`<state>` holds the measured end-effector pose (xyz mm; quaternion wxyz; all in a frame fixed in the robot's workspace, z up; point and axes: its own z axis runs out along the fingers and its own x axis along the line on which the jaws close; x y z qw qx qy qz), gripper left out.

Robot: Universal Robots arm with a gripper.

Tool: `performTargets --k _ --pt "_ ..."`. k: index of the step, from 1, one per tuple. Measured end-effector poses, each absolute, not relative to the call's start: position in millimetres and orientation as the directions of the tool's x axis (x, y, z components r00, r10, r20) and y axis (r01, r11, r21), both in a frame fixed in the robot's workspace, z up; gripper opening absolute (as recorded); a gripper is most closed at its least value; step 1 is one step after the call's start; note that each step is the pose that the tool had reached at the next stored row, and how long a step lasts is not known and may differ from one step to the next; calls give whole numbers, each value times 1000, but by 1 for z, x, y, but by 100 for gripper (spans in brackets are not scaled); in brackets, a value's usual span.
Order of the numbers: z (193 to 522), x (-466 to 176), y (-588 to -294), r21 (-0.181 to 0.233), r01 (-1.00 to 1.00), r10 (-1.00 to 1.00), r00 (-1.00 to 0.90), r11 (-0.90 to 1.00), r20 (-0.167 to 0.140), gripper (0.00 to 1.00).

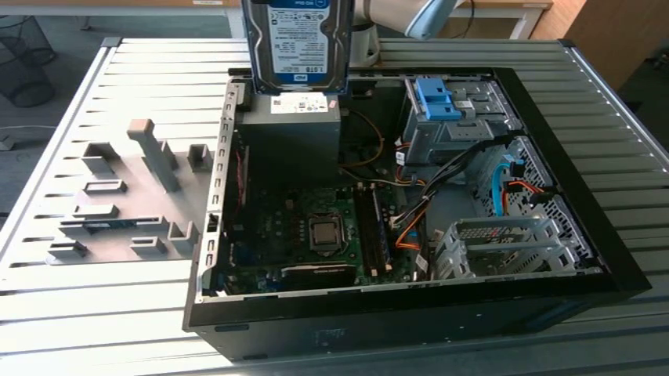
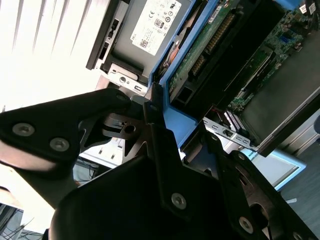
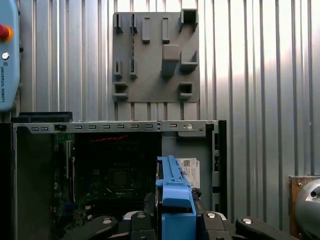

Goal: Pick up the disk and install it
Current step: 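Pick up the disk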

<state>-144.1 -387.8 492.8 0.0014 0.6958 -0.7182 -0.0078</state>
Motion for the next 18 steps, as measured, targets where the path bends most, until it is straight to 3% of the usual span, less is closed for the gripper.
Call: performTargets --k 10,18 --pt "493 -122 -389 13 -999 -999 -32 31 -9 36" --pt "492 -122 -409 13 -999 -999 -32 31 -9 36"
